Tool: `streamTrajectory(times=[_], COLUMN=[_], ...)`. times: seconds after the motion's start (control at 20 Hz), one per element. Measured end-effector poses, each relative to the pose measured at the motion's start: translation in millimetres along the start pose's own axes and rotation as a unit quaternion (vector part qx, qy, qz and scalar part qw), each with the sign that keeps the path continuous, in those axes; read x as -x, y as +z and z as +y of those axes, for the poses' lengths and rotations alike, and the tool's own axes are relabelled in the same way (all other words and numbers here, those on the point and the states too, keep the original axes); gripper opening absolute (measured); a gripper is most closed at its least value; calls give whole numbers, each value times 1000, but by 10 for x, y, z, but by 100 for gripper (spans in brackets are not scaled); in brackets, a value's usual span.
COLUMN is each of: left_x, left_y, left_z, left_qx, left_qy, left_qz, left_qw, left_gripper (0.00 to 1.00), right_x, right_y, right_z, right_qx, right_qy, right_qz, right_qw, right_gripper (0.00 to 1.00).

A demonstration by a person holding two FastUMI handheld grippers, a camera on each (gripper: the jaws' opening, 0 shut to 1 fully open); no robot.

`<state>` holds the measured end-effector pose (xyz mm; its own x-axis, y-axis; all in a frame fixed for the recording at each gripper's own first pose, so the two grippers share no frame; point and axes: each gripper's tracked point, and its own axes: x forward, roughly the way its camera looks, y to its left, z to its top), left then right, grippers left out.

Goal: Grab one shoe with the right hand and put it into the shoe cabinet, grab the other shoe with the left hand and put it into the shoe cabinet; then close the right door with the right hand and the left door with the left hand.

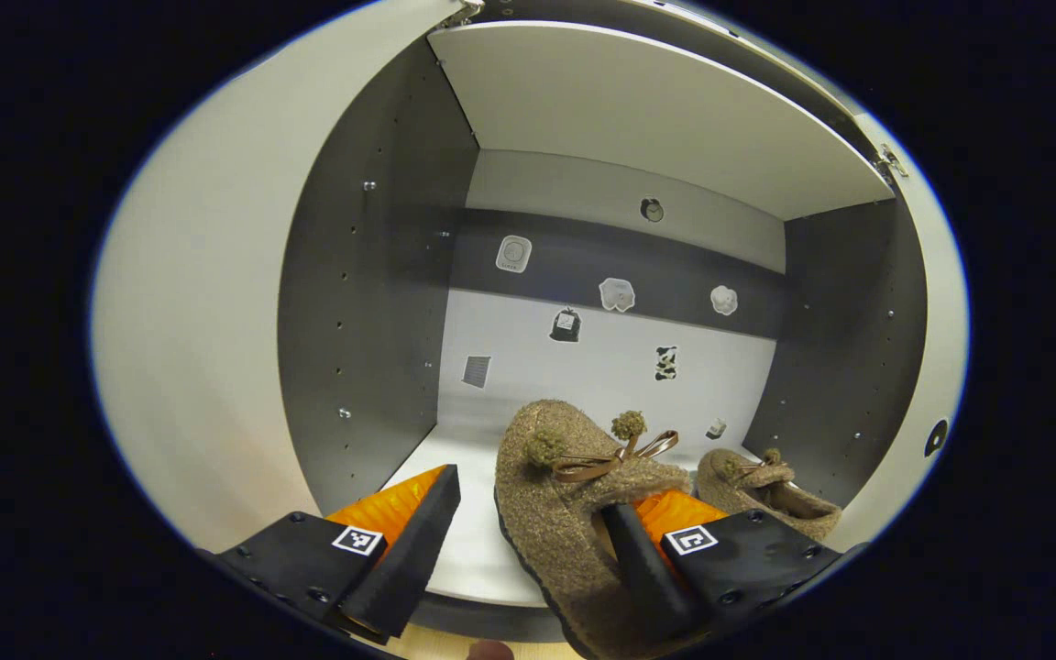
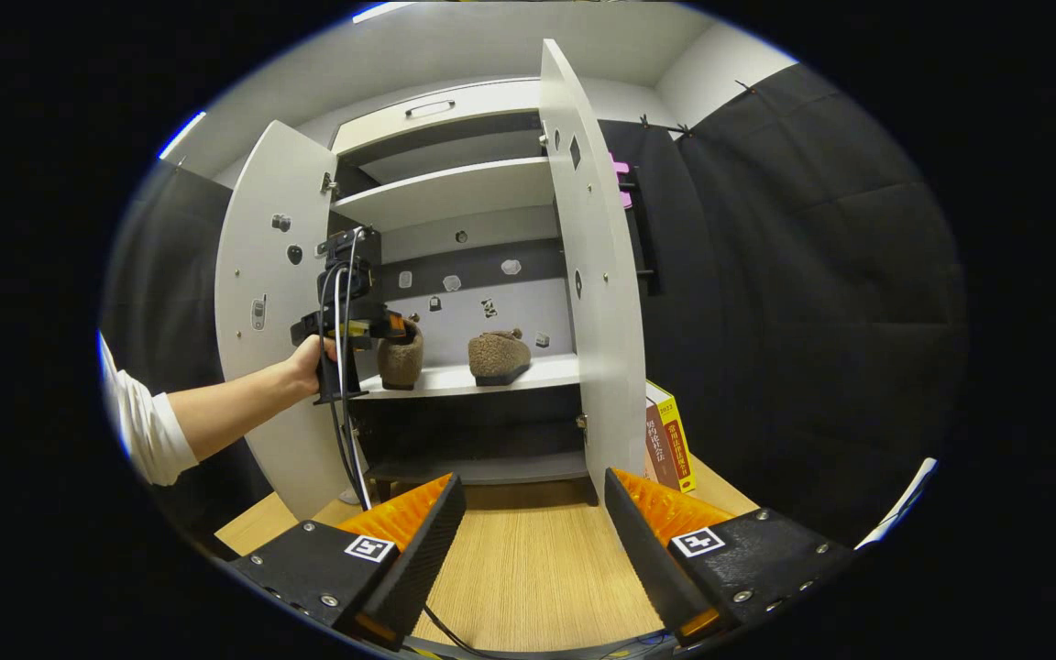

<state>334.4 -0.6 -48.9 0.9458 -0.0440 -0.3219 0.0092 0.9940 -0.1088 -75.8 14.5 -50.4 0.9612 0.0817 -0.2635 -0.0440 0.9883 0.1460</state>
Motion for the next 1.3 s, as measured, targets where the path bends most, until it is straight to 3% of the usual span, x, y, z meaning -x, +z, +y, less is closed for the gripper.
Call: streamTrajectory(times=[0.05, 0.1, 0.25, 0.35, 0.4, 0.7, 0.75, 0.8, 0.85, 0.95, 1.0, 1.1, 1.3], left_x=[77, 146, 112, -131, -288, -853, -861, -854, -802, -684, -613, -553, -332], left_y=[-5, 8, -5, -116, -190, -563, -569, -549, -556, -467, -435, -416, -408], left_z=[-26, -59, -151, -159, -170, -51, -70, -66, -38, -31, -37, -63, -47], left_qx=[3, 4, -2, -5, 4, 23, 35, 43, 45, 50, 42, 16, 8], left_qy=[-7, -16, -35, -40, -46, -41, -44, -42, -36, -35, -36, -42, -33], left_qz=[-3, -10, -7, 18, 34, 85, 85, 81, 84, 62, 52, 46, 50], left_qw=[1000, 1000, 999, 999, 998, 995, 995, 995, 995, 996, 997, 998, 998], left_gripper=[93, 99, 95, 99, 95, 96, 96, 96, 96, 97, 100, 96, 100], right_x=[-12, -22, -68, -69, -46, 18, -7, -26, -49, -102, -149, -230, -341], right_y=[7, 6, -36, -40, -42, -28, -31, -46, -62, -61, -54, -46, -17], right_z=[26, 51, 143, 217, 244, 242, 271, 296, 290, 219, 184, 111, -24], right_qx=[1, 2, -4, -14, -15, 10, 2, -6, -10, -11, -11, -11, 10], right_qy=[1, 2, 5, 3, -3, -68, -67, -63, -60, -53, -47, -30, 7], right_qz=[0, -1, 7, 10, 9, -2, -1, 1, 4, 3, 1, 5, 6], right_qw=[1000, 1000, 1000, 1000, 1000, 998, 998, 998, 998, 999, 999, 999, 1000], right_gripper=[94, 94, 94, 94, 94, 94, 89, 94, 90, 94, 94, 94, 94])
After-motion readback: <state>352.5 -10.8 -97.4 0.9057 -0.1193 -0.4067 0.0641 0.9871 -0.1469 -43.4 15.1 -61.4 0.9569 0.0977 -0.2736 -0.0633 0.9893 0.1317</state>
